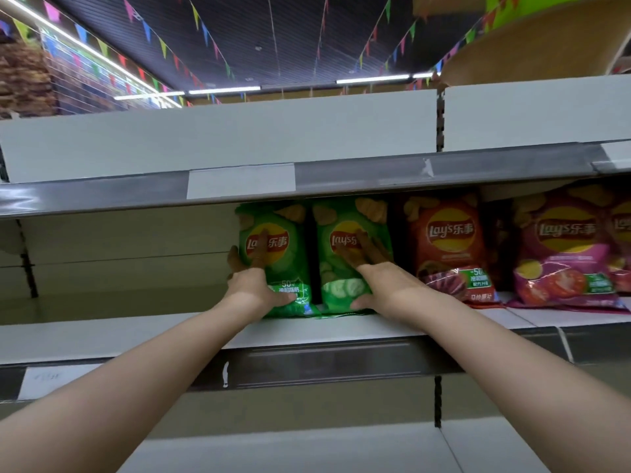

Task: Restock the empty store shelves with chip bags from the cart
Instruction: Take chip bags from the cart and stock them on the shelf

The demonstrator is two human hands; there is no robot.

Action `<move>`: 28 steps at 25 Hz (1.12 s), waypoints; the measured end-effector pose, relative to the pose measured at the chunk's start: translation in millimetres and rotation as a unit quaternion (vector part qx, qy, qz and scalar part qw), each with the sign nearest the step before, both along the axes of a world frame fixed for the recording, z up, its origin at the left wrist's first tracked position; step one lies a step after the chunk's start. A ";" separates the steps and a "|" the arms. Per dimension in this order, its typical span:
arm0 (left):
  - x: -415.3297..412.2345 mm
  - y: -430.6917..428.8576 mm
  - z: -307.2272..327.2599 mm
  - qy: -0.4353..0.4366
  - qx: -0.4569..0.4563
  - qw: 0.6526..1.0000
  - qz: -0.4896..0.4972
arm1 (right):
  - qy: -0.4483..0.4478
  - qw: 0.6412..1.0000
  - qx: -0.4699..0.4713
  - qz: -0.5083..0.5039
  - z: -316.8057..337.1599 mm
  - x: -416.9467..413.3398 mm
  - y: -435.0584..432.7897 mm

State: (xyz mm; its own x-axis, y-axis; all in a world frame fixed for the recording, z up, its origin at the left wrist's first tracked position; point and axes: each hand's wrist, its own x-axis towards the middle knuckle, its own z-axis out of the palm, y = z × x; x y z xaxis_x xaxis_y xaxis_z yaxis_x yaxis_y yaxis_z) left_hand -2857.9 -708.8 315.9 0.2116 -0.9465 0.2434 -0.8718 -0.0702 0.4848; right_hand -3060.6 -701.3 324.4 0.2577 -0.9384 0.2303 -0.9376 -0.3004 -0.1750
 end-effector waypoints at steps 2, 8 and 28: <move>-2.1 0.2 -2.2 -0.008 -0.008 1.000 0.008 | 0.025 1.000 -0.009 -0.009 -2.4 1.6 2.9; -2.9 15.1 1.3 0.062 -0.038 0.997 -0.002 | 0.090 0.993 -0.071 -0.026 -2.4 9.6 16.1; 174.9 252.1 -88.6 0.197 -0.261 0.922 0.206 | -0.346 0.780 -0.202 0.480 -70.9 296.3 144.6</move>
